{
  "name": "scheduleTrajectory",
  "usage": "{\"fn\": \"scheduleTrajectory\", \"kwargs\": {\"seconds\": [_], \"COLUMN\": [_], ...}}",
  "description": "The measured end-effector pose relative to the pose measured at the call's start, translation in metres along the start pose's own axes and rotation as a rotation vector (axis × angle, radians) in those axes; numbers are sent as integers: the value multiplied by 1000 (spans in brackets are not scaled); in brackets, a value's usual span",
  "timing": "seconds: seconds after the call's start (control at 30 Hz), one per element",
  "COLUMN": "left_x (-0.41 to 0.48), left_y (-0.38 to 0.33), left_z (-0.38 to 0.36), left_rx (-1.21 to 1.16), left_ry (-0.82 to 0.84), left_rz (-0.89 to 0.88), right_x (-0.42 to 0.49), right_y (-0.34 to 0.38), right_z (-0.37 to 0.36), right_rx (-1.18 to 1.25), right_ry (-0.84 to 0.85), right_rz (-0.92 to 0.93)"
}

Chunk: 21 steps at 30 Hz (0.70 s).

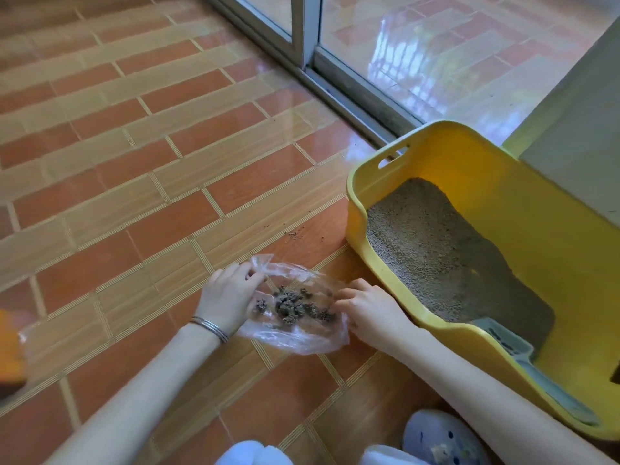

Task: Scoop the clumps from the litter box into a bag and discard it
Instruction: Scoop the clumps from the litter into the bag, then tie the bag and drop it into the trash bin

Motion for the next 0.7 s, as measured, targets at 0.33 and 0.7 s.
{"fn": "scheduleTrajectory", "kwargs": {"seconds": [0.33,0.7], "left_x": [17,36], "left_y": [5,21], "left_z": [39,205], "left_rx": [-36,-78], "left_ry": [-46,53], "left_rz": [13,153], "right_x": [15,12], "right_y": [6,59], "right_z": [48,200], "right_rx": [61,227], "right_ry": [85,306], "right_rz": [40,100]}}
Point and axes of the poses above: each hand's wrist, its own x-axis towards the middle knuckle, its own z-axis out of the back of the hand, y = z × x, the point moved 4 cm from there along x, towards the middle knuckle, and after that the axes turned 6 degrees about x, right-handed, at the moved point
